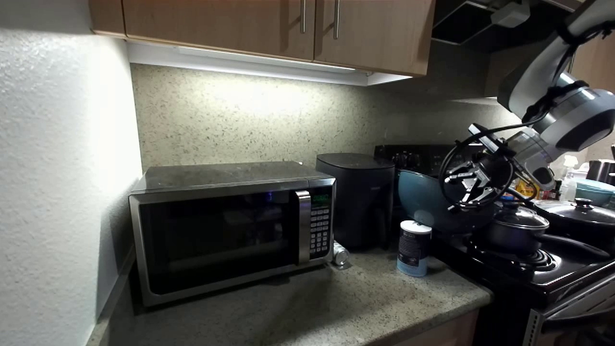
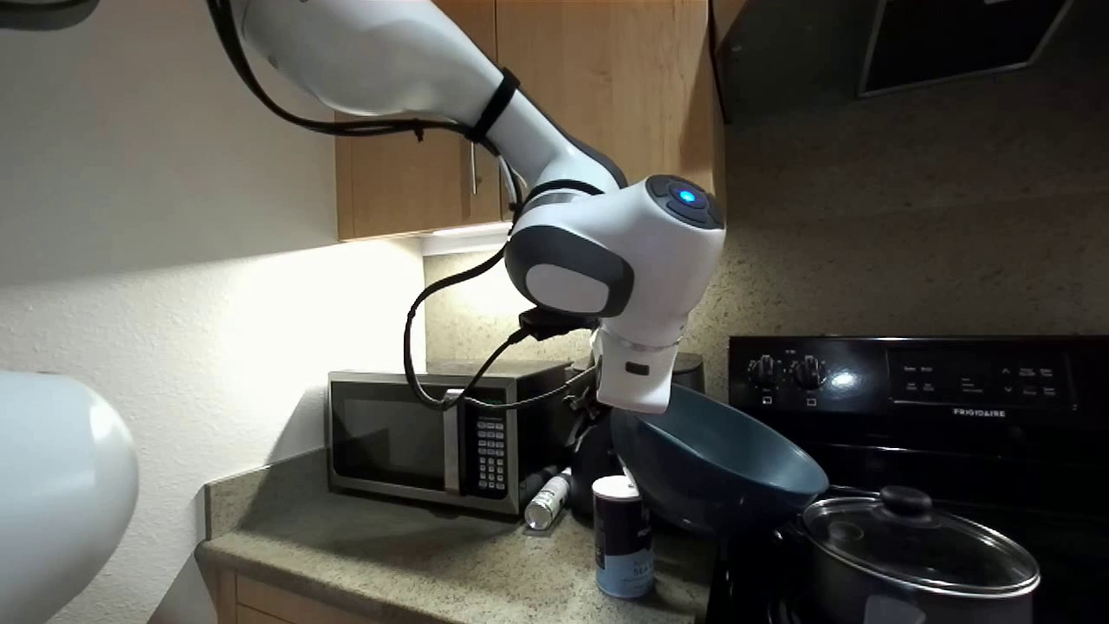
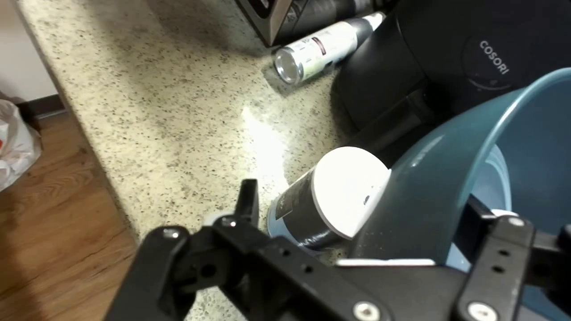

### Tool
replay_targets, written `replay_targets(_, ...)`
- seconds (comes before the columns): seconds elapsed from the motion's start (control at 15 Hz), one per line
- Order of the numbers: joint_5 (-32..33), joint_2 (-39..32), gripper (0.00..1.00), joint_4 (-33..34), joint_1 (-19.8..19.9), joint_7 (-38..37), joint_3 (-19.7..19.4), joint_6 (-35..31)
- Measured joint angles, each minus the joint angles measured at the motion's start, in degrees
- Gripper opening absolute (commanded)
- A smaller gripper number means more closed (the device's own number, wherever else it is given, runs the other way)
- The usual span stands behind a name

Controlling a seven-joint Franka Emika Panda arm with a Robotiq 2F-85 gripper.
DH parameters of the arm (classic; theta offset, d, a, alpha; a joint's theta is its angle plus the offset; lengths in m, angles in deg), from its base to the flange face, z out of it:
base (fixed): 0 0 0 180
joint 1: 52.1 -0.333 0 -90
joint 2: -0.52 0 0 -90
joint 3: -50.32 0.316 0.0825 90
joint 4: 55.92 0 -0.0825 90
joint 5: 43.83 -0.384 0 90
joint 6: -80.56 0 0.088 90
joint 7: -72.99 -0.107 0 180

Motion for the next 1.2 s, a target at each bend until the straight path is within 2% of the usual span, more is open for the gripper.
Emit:
replay_targets(0.07, 2.35, 1.81, 1.00, 0.53, 1.81, -0.01, 1.04, 1.60)
replay_targets(0.13, 4.54, 3.55, 0.82, 1.06, 3.53, -0.06, 2.11, 2.85)
replay_targets(0.27, 7.08, 6.06, 0.67, 2.24, 9.63, -0.08, 6.48, 6.44)
replay_targets(0.4, 9.64, 8.82, 0.54, 2.89, 12.37, -0.08, 8.18, 7.68)
replay_targets(0.53, 9.83, 10.43, 0.41, 3.42, 17.67, -0.08, 12.10, 9.51)
replay_targets(0.67, 9.84, 11.72, 0.28, 3.73, 18.82, -0.08, 12.13, 9.99)
replay_targets(0.73, 9.60, 12.13, 0.20, 3.90, 21.40, -0.07, 14.23, 10.23)
replay_targets(0.8, 9.35, 12.16, 0.15, 4.12, 25.98, -0.07, 18.26, 10.66)
replay_targets(0.87, 9.11, 12.14, 0.07, 4.29, 27.70, 0.02, 19.47, 10.74)
replay_targets(1.0, 7.56, 12.05, 0.01, 4.60, 27.87, 0.69, 19.24, 10.49)
replay_targets(1.2, 5.68, 11.22, 0.03, 4.66, 27.88, 1.01, 19.32, 9.97)
